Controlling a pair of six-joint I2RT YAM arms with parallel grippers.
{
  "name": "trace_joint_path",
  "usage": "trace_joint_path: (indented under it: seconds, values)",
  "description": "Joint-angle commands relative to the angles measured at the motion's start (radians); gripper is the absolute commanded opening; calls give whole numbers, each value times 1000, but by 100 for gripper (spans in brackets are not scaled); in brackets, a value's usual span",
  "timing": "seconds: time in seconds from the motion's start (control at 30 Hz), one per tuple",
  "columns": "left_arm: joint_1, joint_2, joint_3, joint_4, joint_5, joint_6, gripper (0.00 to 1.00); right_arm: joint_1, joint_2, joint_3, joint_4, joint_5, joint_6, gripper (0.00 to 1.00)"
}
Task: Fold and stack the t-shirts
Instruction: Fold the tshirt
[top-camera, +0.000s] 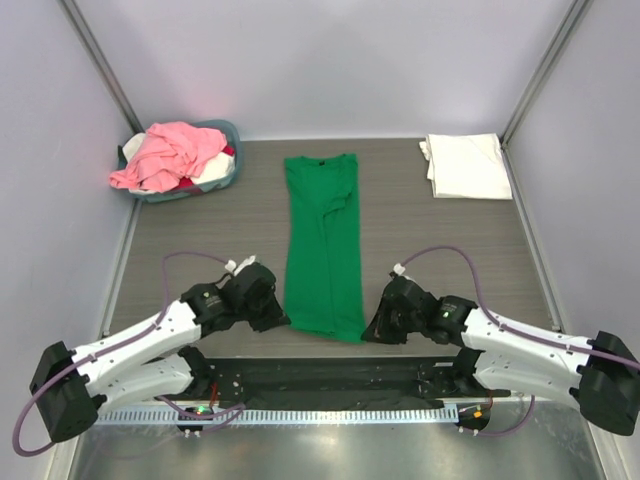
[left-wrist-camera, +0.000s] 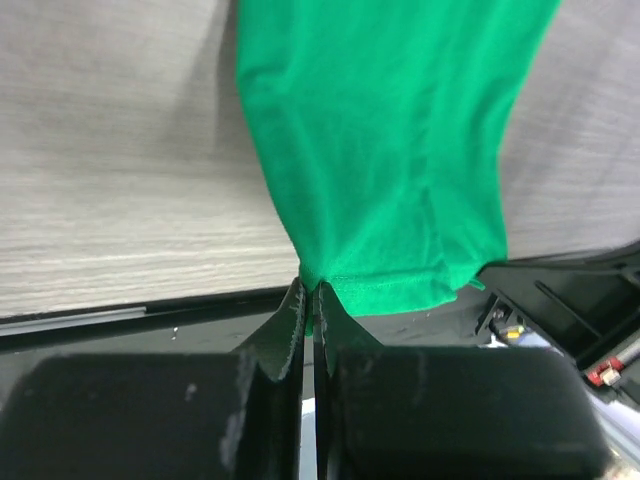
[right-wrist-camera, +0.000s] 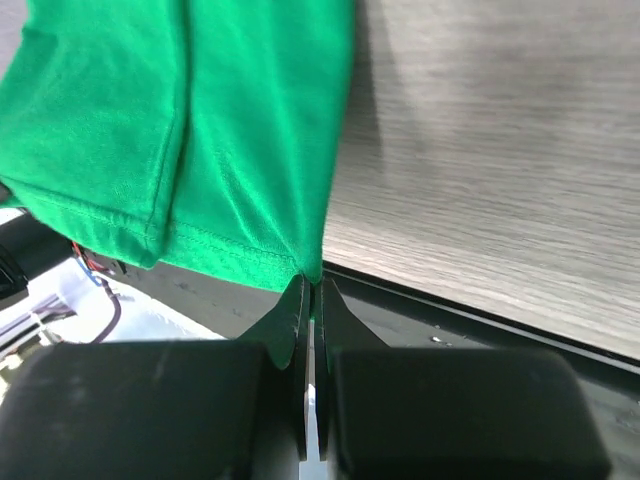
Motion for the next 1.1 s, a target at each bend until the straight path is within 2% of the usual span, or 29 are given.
trace_joint_path:
  seconds: [0.0, 0.13, 0.3, 0.5, 0.73, 1.07]
  values:
    - [-1, 62, 127, -114, -106, 79, 0, -21, 20, 109, -79, 85, -52, 1]
    - [28, 141, 263, -168, -151, 147, 0, -97, 114, 263, -162, 160, -199, 1]
    - [103, 275, 433, -177, -143, 240, 0, -269, 276, 462, -178, 124, -356, 1]
    - [216, 453, 605, -182, -102, 361, 1, -352, 482, 684, -202, 107, -498, 1]
    - [331, 631, 746, -176, -50, 444, 1, -449, 645, 843, -203, 59, -589, 1]
    - [410, 824, 888, -148, 12, 481, 1, -519, 852, 1034, -206, 6, -658, 1]
